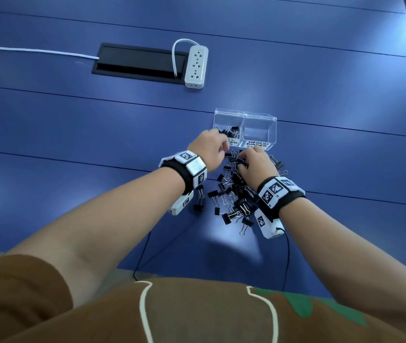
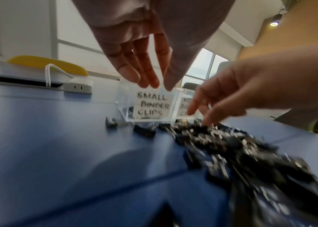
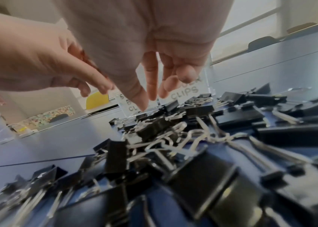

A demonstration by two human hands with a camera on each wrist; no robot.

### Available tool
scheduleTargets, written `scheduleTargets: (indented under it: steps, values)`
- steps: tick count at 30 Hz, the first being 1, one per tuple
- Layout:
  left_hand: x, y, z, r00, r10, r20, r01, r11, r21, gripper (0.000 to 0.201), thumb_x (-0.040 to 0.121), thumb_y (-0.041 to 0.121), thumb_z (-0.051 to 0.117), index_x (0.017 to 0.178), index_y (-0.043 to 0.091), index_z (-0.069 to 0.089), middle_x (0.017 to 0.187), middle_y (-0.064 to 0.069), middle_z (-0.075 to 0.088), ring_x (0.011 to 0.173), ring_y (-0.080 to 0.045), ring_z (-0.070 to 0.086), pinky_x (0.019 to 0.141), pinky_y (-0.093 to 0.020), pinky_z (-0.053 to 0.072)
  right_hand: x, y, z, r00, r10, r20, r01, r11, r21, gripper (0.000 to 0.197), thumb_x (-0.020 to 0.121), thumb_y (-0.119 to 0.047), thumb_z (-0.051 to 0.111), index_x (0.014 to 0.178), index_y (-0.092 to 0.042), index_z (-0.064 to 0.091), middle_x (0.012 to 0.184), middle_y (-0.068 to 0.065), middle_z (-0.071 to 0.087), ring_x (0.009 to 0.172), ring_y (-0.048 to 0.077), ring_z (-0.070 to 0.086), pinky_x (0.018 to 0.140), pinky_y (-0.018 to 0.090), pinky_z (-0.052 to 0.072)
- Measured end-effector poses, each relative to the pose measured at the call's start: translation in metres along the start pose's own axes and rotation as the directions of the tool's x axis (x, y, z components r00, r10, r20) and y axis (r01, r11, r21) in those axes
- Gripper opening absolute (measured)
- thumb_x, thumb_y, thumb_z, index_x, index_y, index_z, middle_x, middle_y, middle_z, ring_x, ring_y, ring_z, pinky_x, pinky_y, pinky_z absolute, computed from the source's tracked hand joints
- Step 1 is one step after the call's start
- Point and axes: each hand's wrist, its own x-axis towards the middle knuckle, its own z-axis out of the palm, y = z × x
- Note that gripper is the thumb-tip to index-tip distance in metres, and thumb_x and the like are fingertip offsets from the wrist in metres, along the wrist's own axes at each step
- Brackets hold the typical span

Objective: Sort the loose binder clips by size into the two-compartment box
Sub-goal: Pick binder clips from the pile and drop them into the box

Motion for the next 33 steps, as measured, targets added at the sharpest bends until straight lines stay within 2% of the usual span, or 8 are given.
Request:
scheduleTargets:
  steps: [5, 13, 18, 22, 27, 29, 31, 33]
  values:
    - [-0.029, -0.007, 0.028, 0.973, -0.058, 0.223, 0.031, 0.992, 0.121, 0.017, 0.087, 0.019, 0.057, 0.102, 0.013, 0.063, 0.111, -0.011, 0.055, 0.111, -0.028, 0.051, 0.089, -0.044, 0.050, 0.004, -0.015, 0.010, 0.992, -0.099, 0.074, 0.101, 0.994, -0.033, 0.022, 0.086, -0.013, 0.055, 0.105, -0.012, 0.065, 0.110, 0.010, 0.054, 0.113, 0.027, 0.048, 0.093, 0.041, 0.048]
    - [-0.040, -0.013, 0.033, 0.974, -0.109, 0.201, 0.096, 0.993, 0.071, 0.018, 0.085, 0.015, 0.061, 0.099, 0.007, 0.054, 0.108, -0.015, 0.053, 0.100, -0.034, 0.054, 0.086, -0.048, 0.049, 0.011, -0.022, 0.020, 0.980, -0.074, 0.185, 0.099, 0.986, -0.132, 0.023, 0.084, -0.015, 0.059, 0.104, -0.005, 0.059, 0.112, 0.015, 0.052, 0.106, 0.032, 0.052, 0.090, 0.041, 0.048]
    - [-0.049, -0.019, 0.020, 0.978, -0.152, 0.143, 0.162, 0.985, -0.065, 0.011, 0.084, 0.009, 0.056, 0.095, 0.010, 0.054, 0.092, -0.007, 0.060, 0.086, -0.031, 0.058, 0.079, -0.040, 0.051, 0.010, -0.027, 0.017, 0.992, -0.025, 0.125, 0.022, 0.999, 0.032, 0.015, 0.079, -0.013, 0.061, 0.092, -0.009, 0.055, 0.092, 0.006, 0.057, 0.085, 0.026, 0.056, 0.074, 0.033, 0.046]
    - [-0.054, -0.036, 0.006, 0.961, -0.275, 0.032, 0.273, 0.924, -0.269, 0.024, 0.086, 0.006, 0.050, 0.107, 0.014, 0.060, 0.087, -0.001, 0.056, 0.075, -0.020, 0.052, 0.076, -0.030, 0.048, 0.007, -0.025, 0.010, 0.998, 0.014, 0.056, -0.027, 0.968, 0.249, 0.012, 0.078, -0.011, 0.059, 0.090, -0.014, 0.057, 0.081, -0.001, 0.058, 0.072, 0.016, 0.053, 0.066, 0.024, 0.041]
    - [-0.064, -0.050, -0.002, 0.944, -0.312, 0.102, 0.327, 0.927, -0.183, 0.024, 0.088, 0.004, 0.040, 0.091, 0.006, 0.064, 0.097, -0.005, 0.055, 0.082, -0.022, 0.053, 0.076, -0.030, 0.045, 0.007, -0.027, 0.006, 0.988, 0.097, 0.121, -0.141, 0.890, 0.434, 0.026, 0.086, -0.009, 0.045, 0.071, -0.019, 0.064, 0.072, 0.004, 0.062, 0.067, 0.021, 0.056, 0.066, 0.035, 0.052]
    - [-0.069, -0.050, 0.002, 0.937, -0.314, 0.153, 0.335, 0.931, -0.144, 0.019, 0.087, 0.008, 0.041, 0.088, 0.005, 0.060, 0.094, -0.008, 0.061, 0.080, -0.025, 0.055, 0.076, -0.036, 0.048, 0.003, -0.029, 0.009, 0.985, 0.054, 0.164, -0.113, 0.921, 0.372, 0.021, 0.085, -0.014, 0.051, 0.070, -0.017, 0.065, 0.066, 0.000, 0.059, 0.065, 0.020, 0.056, 0.066, 0.033, 0.052]
    - [-0.074, -0.048, 0.008, 0.937, -0.296, 0.188, 0.321, 0.939, -0.123, 0.010, 0.087, 0.012, 0.046, 0.085, 0.010, 0.056, 0.088, -0.005, 0.061, 0.077, -0.024, 0.054, 0.073, -0.035, 0.048, -0.003, -0.032, 0.013, 0.973, -0.050, 0.226, 0.003, 0.979, 0.203, 0.011, 0.083, -0.015, 0.058, 0.086, -0.014, 0.068, 0.072, -0.004, 0.057, 0.069, 0.015, 0.055, 0.069, 0.026, 0.046]
    - [-0.077, -0.046, 0.011, 0.950, -0.238, 0.204, 0.263, 0.959, -0.106, 0.006, 0.084, 0.012, 0.052, 0.086, 0.017, 0.054, 0.086, 0.000, 0.058, 0.076, -0.022, 0.053, 0.072, -0.031, 0.046, -0.006, -0.034, 0.019, 0.940, -0.142, 0.311, 0.138, 0.990, 0.035, 0.024, 0.082, -0.011, 0.059, 0.104, -0.016, 0.066, 0.084, 0.000, 0.053, 0.082, 0.020, 0.055, 0.078, 0.026, 0.045]
